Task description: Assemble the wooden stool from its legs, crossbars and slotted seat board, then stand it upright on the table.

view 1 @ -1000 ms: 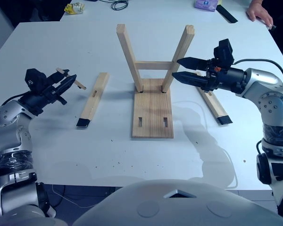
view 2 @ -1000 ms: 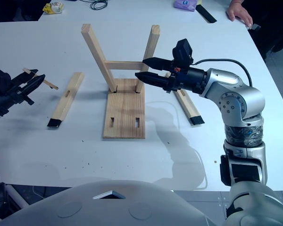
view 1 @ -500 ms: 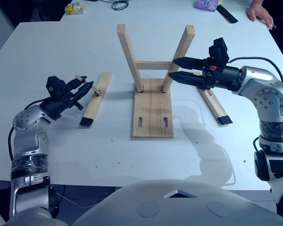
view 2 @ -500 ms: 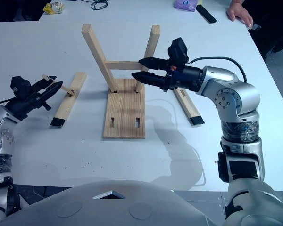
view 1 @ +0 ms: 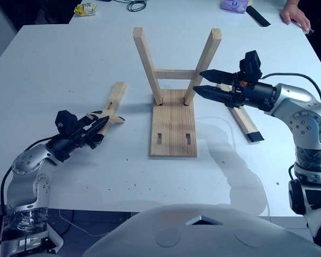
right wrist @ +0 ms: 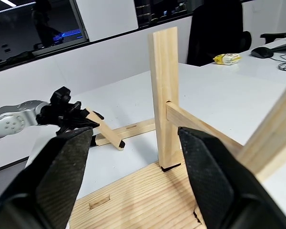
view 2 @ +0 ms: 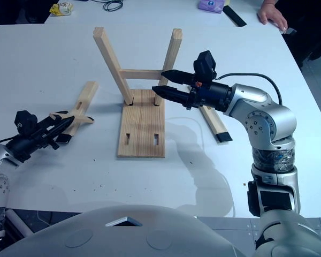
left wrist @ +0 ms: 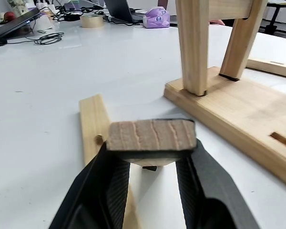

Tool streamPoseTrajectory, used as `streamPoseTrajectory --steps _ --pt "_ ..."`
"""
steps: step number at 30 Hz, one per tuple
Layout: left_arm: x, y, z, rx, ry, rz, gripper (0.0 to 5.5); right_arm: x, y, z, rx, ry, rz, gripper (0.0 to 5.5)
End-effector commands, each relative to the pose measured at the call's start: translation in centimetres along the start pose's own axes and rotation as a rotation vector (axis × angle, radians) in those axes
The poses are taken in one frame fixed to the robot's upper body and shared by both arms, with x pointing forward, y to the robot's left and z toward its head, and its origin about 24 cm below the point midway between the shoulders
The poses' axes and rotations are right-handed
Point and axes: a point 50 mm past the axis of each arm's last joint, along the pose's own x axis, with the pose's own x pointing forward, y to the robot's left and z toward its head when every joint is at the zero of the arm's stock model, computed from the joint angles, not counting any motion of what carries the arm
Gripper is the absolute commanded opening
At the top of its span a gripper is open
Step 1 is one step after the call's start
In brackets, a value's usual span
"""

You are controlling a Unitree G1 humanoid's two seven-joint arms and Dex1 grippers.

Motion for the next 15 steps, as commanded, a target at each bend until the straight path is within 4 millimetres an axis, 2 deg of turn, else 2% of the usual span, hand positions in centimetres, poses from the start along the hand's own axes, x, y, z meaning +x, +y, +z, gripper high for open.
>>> streamPoseTrajectory --steps 1,5,8,10,13,15 --pt "-0.1 0.0 2.7 0.025 -0.089 0.036 1.31 -0.3 0.6 -0.3 0.011 -0.018 -0.016 3.3" --pt "-0.2 0.4 7.2 0.106 -0.206 0.029 1.31 -0.4 0.7 -0.5 0.021 -0.032 -0.031 3.3" --pt "-0.6 2.4 9.3 0.226 -0.188 0.069 1.31 -0.5 1.1 -0.8 0.029 -0.041 -0.042 3.3" --pt "-1.3 4.2 8.7 0.27 -0.1 0.126 1.31 -0.4 1.3 -0.9 0.03 -0.047 -0.043 3.3" --pt "-3.0 7.0 5.5 0.28 0.067 0.267 1.31 -0.1 1.4 -0.9 0.032 -0.057 -0.045 3.3" --pt "-4.1 7.8 3.2 0.247 0.134 0.313 1.31 0.0 1.5 -1.0 0.036 -0.061 -0.045 3.3"
